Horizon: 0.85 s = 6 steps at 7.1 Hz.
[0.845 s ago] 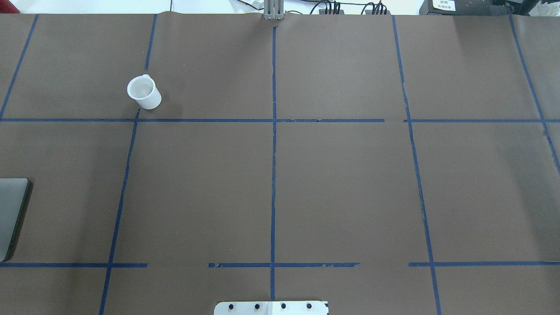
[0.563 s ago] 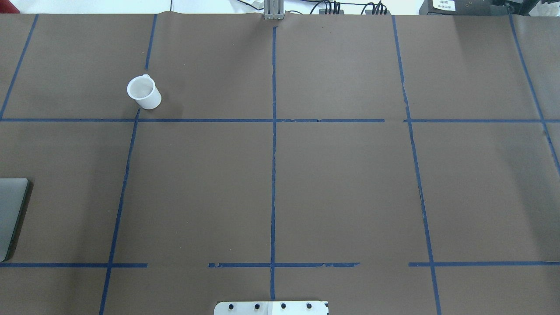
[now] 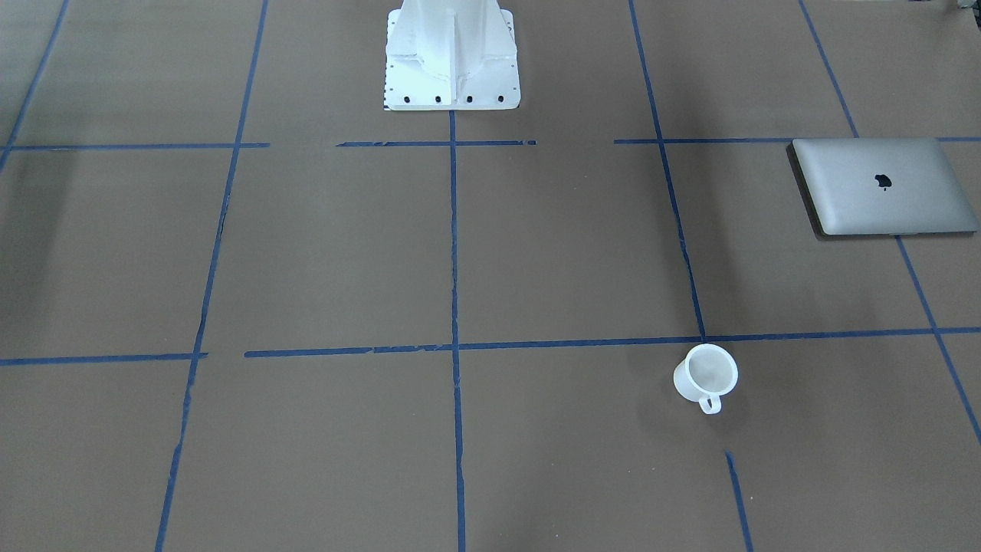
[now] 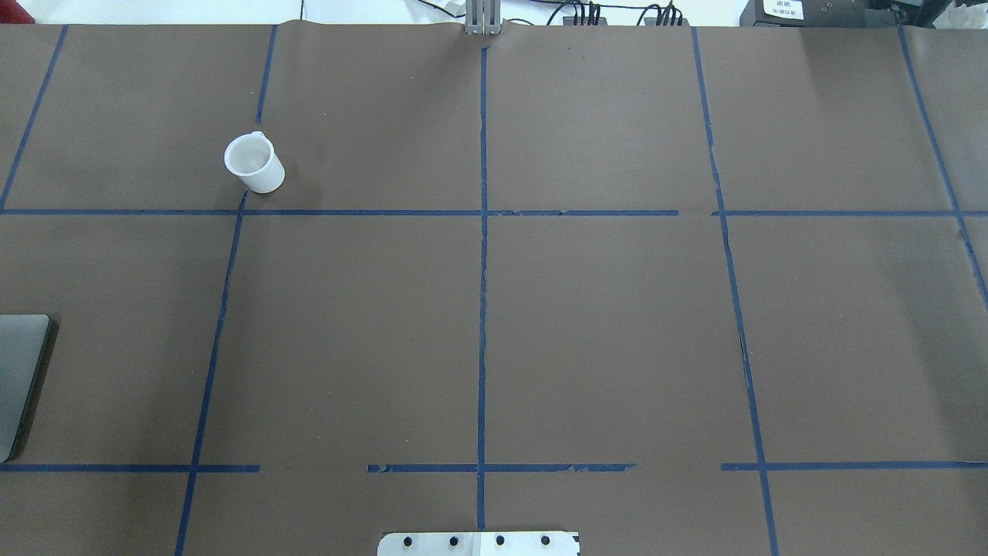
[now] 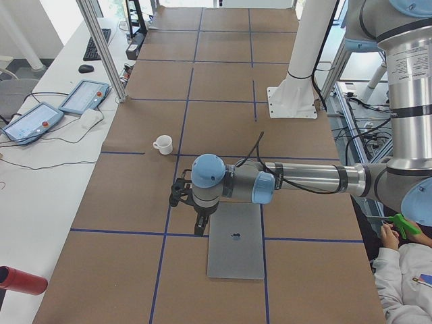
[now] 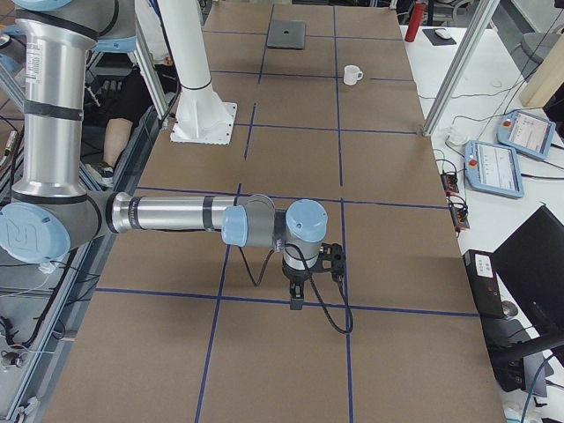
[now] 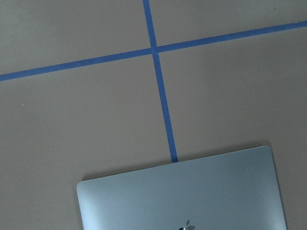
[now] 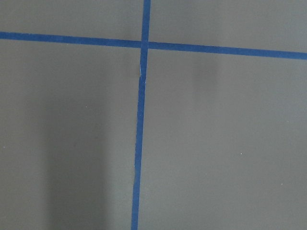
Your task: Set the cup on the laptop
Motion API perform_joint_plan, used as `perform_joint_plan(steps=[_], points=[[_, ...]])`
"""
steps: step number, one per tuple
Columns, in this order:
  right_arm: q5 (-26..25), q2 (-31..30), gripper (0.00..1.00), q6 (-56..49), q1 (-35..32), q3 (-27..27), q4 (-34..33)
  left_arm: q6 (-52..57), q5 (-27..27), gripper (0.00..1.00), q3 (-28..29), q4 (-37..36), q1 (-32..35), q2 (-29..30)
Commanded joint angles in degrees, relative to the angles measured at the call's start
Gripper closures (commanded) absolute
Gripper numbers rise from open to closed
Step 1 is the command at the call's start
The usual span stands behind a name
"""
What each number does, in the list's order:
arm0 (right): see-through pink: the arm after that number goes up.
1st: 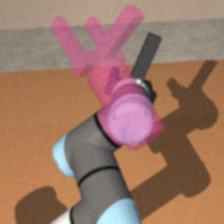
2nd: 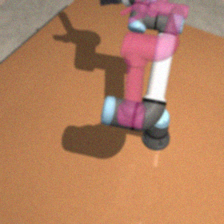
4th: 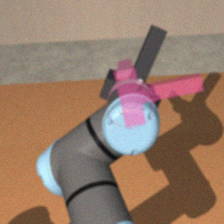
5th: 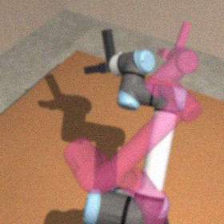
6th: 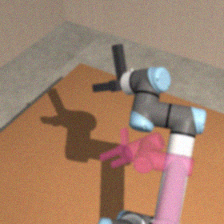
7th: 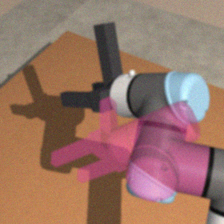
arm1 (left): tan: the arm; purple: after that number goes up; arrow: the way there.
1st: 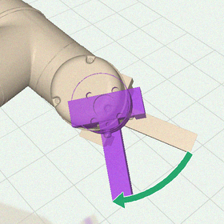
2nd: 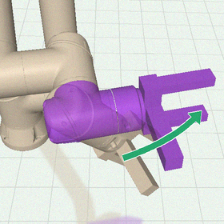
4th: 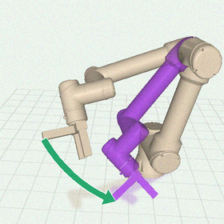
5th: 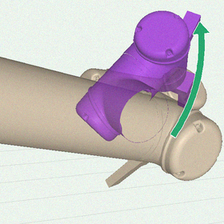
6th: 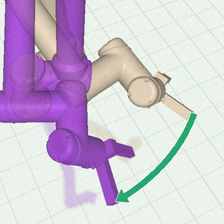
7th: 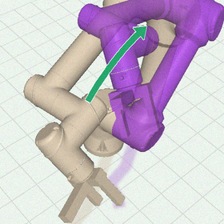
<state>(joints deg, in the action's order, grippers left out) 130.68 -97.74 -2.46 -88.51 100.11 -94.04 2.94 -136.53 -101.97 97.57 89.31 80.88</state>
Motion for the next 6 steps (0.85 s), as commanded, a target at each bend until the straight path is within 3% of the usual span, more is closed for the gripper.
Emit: perform_joint_plan(steps=[1,3,4,6], points=[[-0.07,0.00,0.00,0.00,0.00,0.00,0.00,-4.96,0.30,0.00,1.24,-0.97,-2.62,8.90],[0.02,0.00,0.00,0.00,0.00,0.00,0.00,-5.48,3.00,0.00,3.09,-13.39,-5.89,21.80],[0.02,0.00,0.00,0.00,0.00,0.00,0.00,-9.40,3.81,0.00,4.23,-15.63,-8.34,26.30],[0.02,0.00,0.00,0.00,0.00,0.00,0.00,-23.70,3.73,0.00,11.93,-14.70,-16.85,37.01]])
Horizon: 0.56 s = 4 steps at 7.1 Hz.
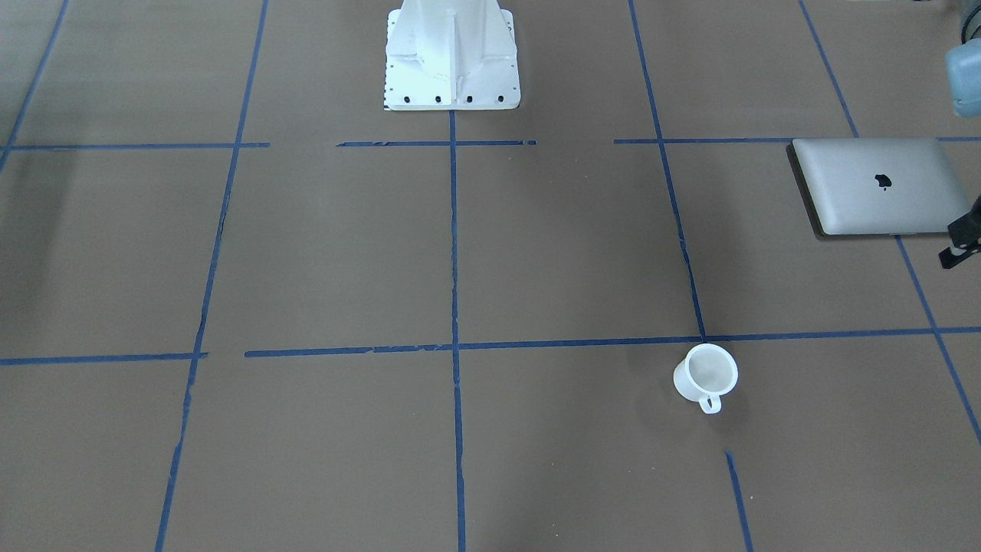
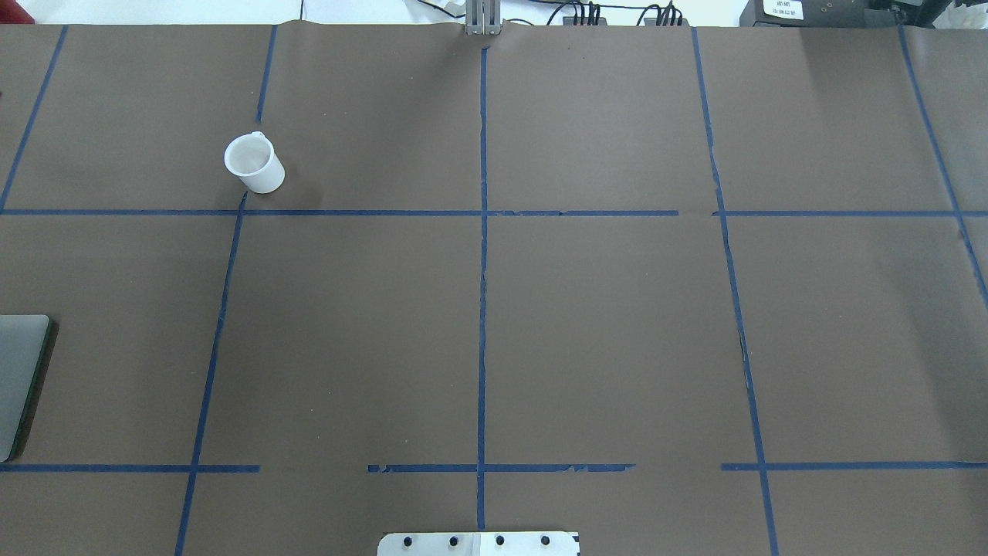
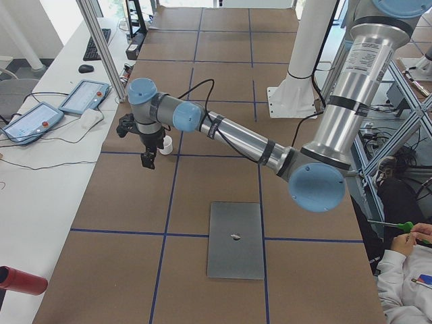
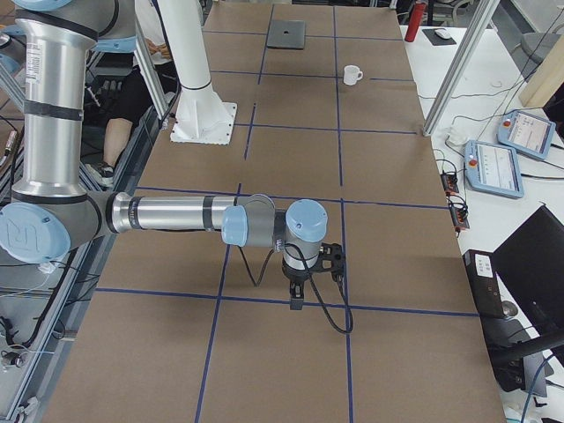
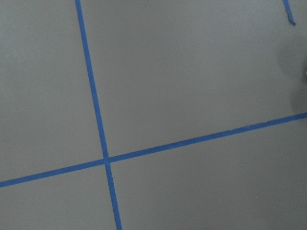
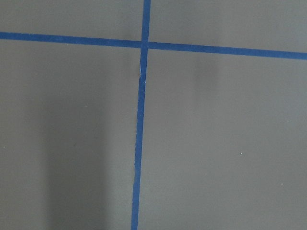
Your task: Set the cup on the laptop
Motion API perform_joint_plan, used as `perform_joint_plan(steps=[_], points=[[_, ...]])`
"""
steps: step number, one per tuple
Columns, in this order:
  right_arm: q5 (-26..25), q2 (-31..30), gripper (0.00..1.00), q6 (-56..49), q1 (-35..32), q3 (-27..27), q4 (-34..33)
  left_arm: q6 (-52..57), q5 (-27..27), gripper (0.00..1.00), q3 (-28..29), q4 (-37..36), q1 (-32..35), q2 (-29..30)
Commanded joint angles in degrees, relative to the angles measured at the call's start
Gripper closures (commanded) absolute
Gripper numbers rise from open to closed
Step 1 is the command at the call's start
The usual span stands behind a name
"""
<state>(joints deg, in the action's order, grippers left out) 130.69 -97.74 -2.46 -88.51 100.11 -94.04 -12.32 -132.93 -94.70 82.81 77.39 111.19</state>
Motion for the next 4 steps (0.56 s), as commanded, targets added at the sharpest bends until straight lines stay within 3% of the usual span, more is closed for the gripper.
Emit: perform_joint_plan(steps=[1,4], points=[[-0.09,0.00,0.00,0.00,0.00,0.00,0.00,-15.56,0.13,0.00,9.66,4.94,-7.75,11.11],[0.00,0.00,0.00,0.00,0.00,0.00,0.00,-29.31,0.57,0.00,31.26,22.44,-13.65,22.55]])
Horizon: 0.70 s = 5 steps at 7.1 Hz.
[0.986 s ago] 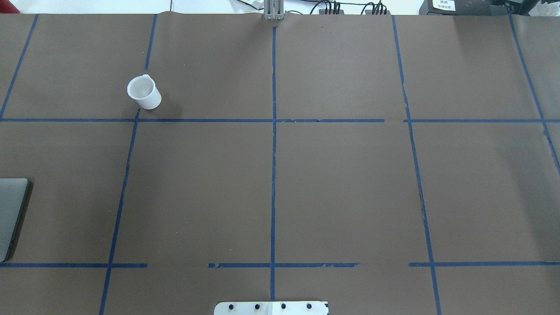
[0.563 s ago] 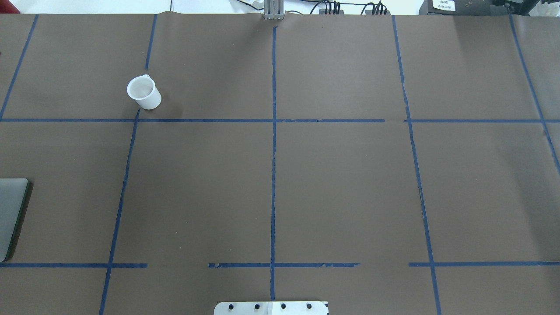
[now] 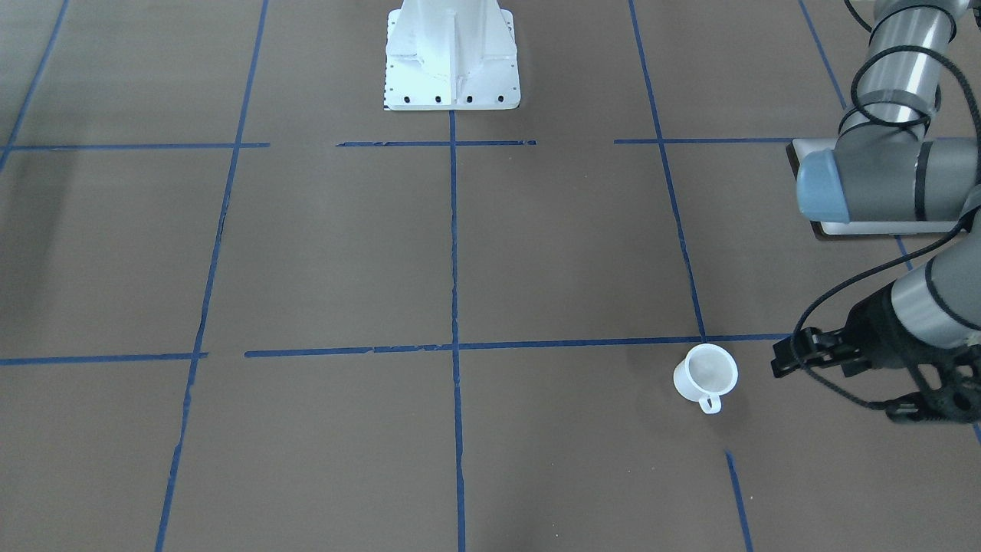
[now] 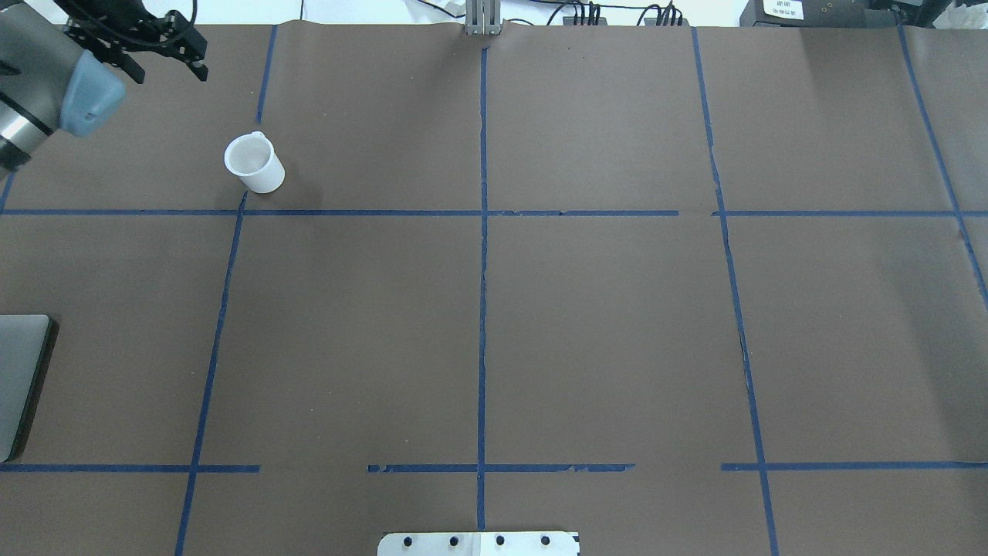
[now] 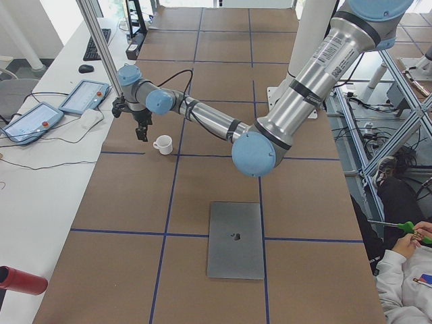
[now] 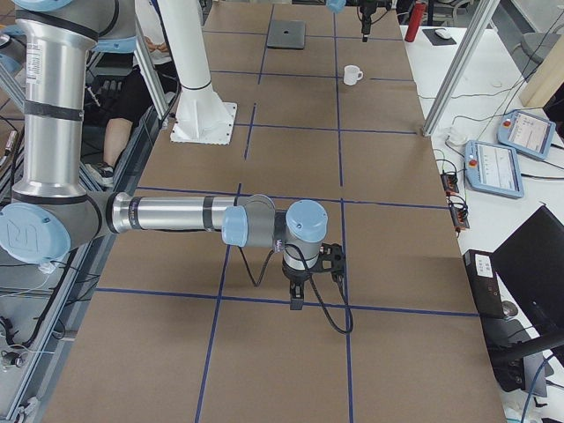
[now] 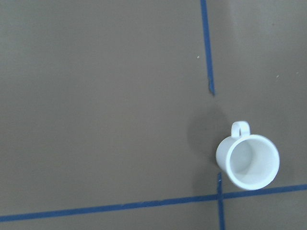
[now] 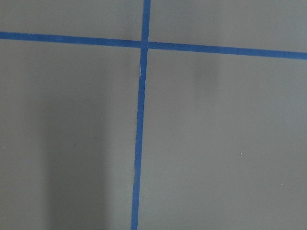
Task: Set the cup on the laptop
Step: 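Move the left gripper forward over the white mug and lower onto it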
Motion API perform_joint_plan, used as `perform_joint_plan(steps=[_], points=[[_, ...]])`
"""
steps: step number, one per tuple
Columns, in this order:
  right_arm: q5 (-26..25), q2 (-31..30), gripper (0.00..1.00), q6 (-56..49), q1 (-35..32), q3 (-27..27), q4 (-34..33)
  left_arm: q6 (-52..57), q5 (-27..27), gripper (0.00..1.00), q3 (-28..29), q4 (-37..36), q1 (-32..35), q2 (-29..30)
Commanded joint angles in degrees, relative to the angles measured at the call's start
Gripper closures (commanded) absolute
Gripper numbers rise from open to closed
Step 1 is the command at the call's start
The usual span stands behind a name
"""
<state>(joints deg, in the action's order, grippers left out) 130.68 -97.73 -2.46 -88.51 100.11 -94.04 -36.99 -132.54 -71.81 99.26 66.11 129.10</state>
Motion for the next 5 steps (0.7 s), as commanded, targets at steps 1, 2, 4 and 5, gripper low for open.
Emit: perform_joint_plan(steps=[1,2,4,5], points=[[0.01,0.00,0.00,0.00,0.00,0.00,0.00,-5.19,1.31,0.00,12.44,8.73,-4.04,5.71],[0.01,0.00,0.00,0.00,0.00,0.00,0.00,-6.41,4.72,0.00,15.44,12.33,-6.58,5.72],[0.01,0.00,0.00,-0.09,0.00,0.00,0.00,-7.04,5.01,0.01,18.80,14.12,-8.97,5.72],[0.01,0.00,0.00,-0.09,0.00,0.00,0.00,-7.04,5.01,0.01,19.51,14.29,-9.68,5.81]])
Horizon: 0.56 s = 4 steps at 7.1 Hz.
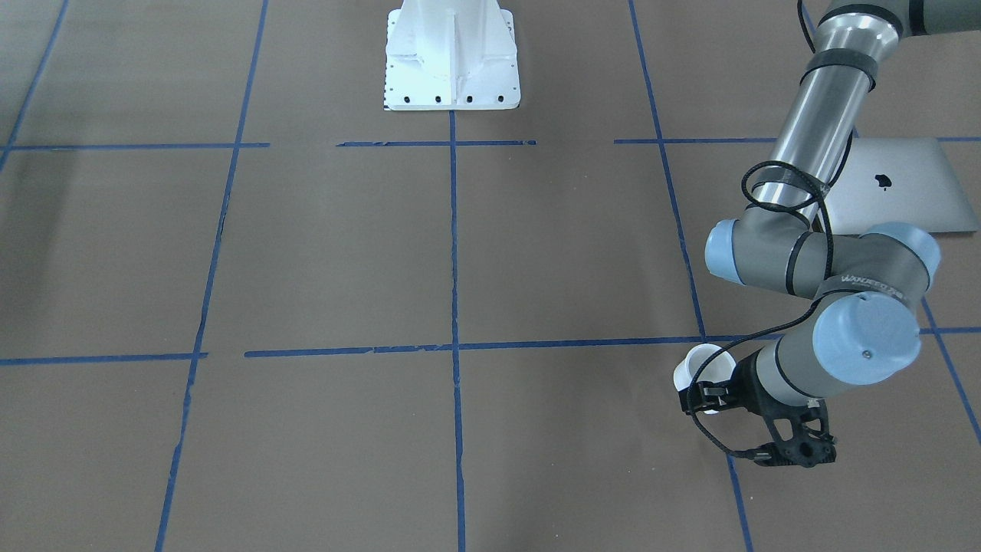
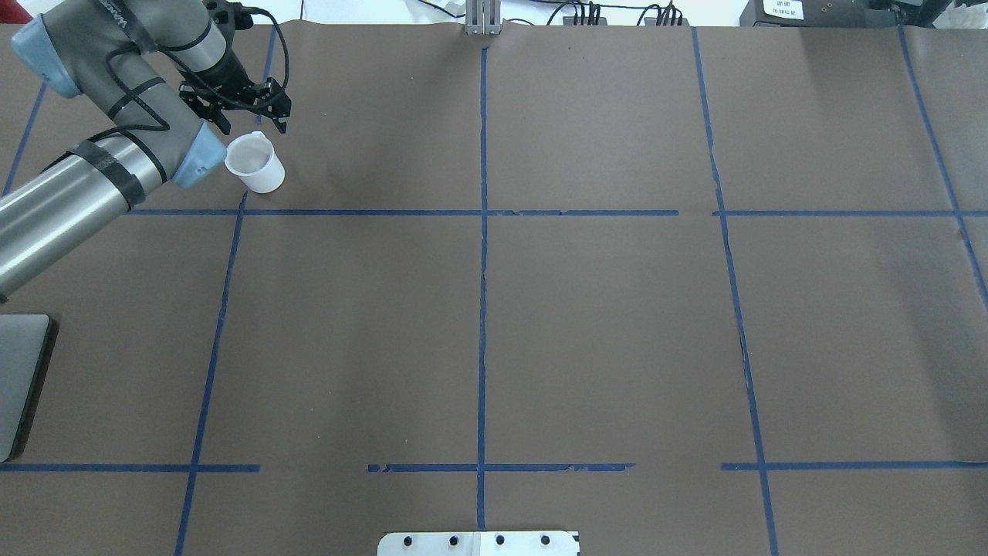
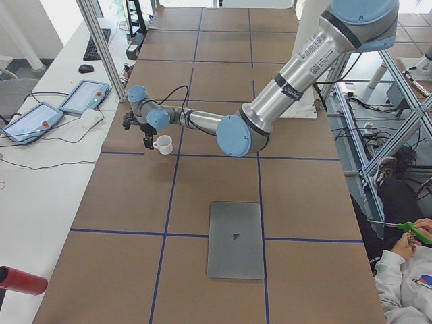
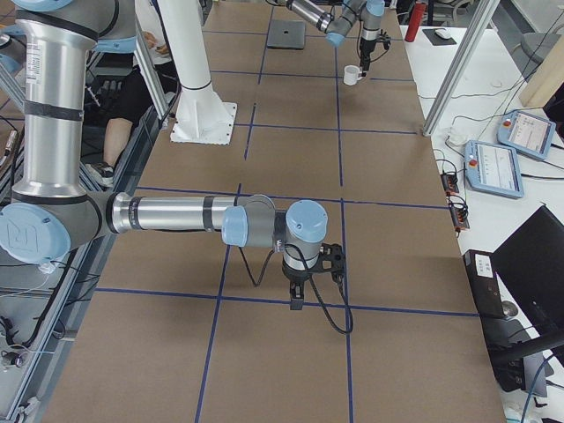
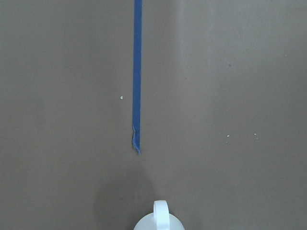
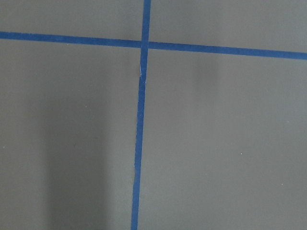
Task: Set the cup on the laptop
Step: 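Move the left gripper forward over the white mug and lower onto it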
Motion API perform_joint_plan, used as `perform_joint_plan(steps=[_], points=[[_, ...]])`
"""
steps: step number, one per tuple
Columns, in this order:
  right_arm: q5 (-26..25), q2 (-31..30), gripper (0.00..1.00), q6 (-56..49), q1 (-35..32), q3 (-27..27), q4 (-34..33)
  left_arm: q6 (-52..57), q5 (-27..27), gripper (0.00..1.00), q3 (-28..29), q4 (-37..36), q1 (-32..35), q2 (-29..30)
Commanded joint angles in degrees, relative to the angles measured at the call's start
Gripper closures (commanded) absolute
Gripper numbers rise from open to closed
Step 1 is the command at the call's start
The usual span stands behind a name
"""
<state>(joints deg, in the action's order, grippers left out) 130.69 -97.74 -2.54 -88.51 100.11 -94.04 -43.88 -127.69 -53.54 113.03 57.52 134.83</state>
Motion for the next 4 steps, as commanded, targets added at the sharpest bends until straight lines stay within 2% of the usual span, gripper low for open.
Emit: perform_joint_plan(steps=[1,2,3,4], points=[[0.00,0.00,0.00,0.07,0.00,0.00,0.00,0.20,0.16,0.13,1.24,0.53,-1.27,0.17],[-0.09,0.00,0.00,0.08,0.00,0.00,0.00,0.46,-0.19,0.81,1.33,0.18,-1.27,0.43],[0.00,0.00,0.00,0.08,0.00,0.00,0.00,0.46,-0.45,1.00,1.50,-0.17,-1.10,0.52],[0.00,0.00,0.00,0.08,0.00,0.00,0.00,0.46,-0.45,1.00,1.51,-0.26,-1.09,0.52]])
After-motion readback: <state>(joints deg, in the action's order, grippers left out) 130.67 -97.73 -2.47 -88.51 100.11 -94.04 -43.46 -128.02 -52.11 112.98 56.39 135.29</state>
